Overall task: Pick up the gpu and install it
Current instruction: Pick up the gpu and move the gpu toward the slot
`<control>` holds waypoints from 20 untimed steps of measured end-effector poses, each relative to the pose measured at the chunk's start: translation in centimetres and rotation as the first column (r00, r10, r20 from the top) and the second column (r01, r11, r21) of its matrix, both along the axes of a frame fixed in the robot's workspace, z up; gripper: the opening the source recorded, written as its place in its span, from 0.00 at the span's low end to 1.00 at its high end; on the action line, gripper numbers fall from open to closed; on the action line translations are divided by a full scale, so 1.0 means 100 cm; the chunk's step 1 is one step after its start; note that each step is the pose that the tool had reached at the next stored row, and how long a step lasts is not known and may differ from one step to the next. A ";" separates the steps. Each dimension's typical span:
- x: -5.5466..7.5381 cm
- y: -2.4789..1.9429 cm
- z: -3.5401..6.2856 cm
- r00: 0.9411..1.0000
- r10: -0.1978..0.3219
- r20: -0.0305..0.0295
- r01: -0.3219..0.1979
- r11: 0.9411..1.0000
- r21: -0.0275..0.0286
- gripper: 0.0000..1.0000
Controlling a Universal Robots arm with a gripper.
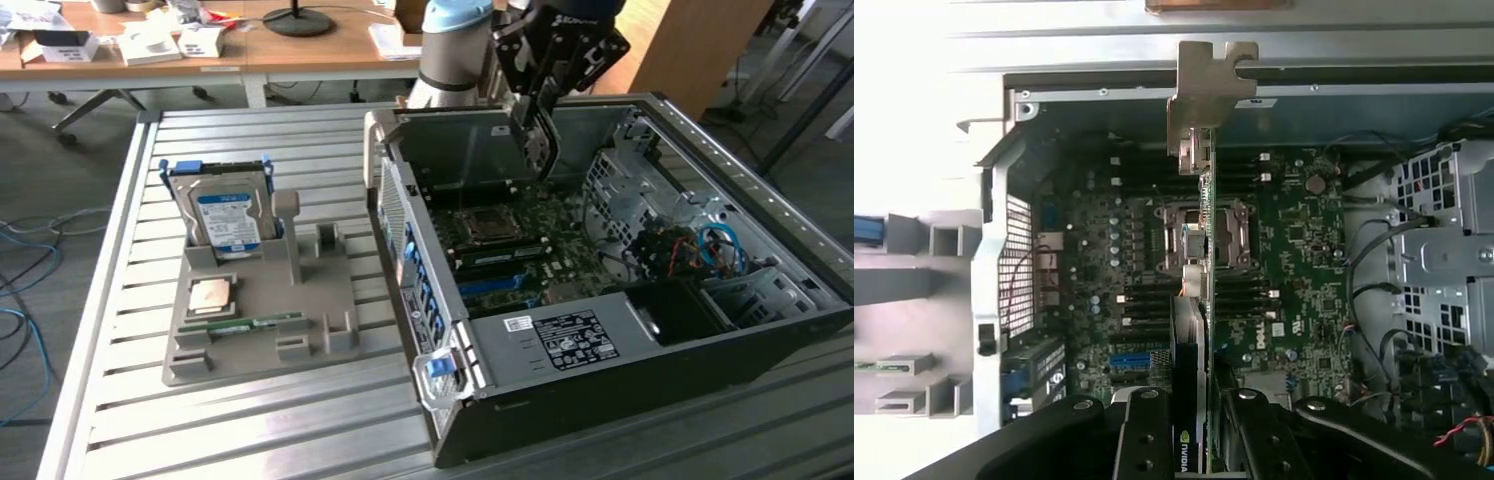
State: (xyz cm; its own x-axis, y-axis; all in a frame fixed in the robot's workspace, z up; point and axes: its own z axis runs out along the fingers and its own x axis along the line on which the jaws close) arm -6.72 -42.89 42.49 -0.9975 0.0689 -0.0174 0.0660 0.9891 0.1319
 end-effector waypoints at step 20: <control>0.046 0.0000 0.0000 1.000 0.010 0.000 -0.010 1.000 0.018 0.26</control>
State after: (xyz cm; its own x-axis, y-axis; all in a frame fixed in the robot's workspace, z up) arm -2.09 -42.89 42.49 -0.9981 0.0589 -0.0163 0.0558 0.9872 0.1497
